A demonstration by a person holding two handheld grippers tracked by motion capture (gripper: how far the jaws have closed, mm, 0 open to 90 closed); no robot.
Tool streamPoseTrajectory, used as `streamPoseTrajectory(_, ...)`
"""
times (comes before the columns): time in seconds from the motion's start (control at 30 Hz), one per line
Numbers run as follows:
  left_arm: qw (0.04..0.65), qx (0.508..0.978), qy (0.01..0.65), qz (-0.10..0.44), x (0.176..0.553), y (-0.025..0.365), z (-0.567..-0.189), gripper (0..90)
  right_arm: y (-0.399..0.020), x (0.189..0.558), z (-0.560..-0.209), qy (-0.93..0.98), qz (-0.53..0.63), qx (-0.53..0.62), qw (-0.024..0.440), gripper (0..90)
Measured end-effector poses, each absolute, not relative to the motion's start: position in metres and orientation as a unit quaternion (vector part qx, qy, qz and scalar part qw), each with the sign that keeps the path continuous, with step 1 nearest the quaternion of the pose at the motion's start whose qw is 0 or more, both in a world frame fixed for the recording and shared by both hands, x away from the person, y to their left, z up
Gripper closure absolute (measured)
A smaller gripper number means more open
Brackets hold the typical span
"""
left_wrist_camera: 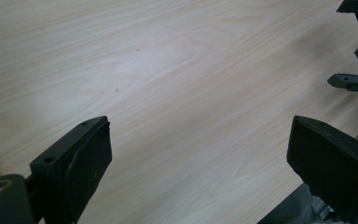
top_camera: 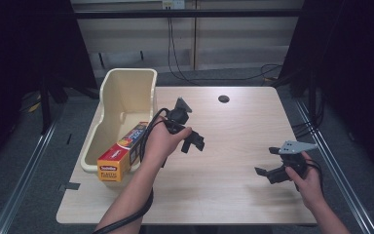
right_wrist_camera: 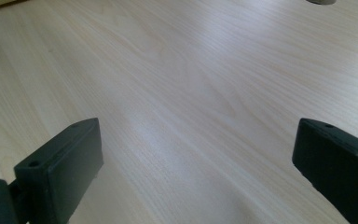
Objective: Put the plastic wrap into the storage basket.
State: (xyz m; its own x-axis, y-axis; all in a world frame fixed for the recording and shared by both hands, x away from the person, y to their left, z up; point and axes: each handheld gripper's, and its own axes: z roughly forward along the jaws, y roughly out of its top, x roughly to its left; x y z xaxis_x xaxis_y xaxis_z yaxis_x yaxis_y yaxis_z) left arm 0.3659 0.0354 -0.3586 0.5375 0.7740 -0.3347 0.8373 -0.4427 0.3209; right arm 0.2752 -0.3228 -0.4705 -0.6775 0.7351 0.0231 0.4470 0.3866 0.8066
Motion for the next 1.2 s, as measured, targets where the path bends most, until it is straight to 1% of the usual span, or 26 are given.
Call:
streamPoseTrajectory(0.1, 0.224, 0.85, 0.472, -0.065, 0.365, 0.035, -0.364, 6.4, -0.323, 0.275, -0.471, 0.815, 0.418, 0.363, 0.173, 1.3)
streamPoseTrajectory(0.27, 0.227, 0.846, 0.477, -0.071, 0.365, 0.037, -0.374, 6.4, -0.322, 0.275, -0.471, 0.817, 0.416, 0.362, 0.168, 1.4)
streamPoseTrajectory(0.9, 0.235, 0.852, 0.46, -0.086, 0.354, 0.035, -0.411, 5.8, -0.323, 0.275, -0.472, 0.818, 0.411, 0.363, 0.17, 1.4)
streamPoseTrajectory(1.2, 0.239, 0.858, 0.448, -0.081, 0.347, 0.032, -0.425, 5.9, -0.325, 0.275, -0.474, 0.818, 0.412, 0.365, 0.168, 1.4)
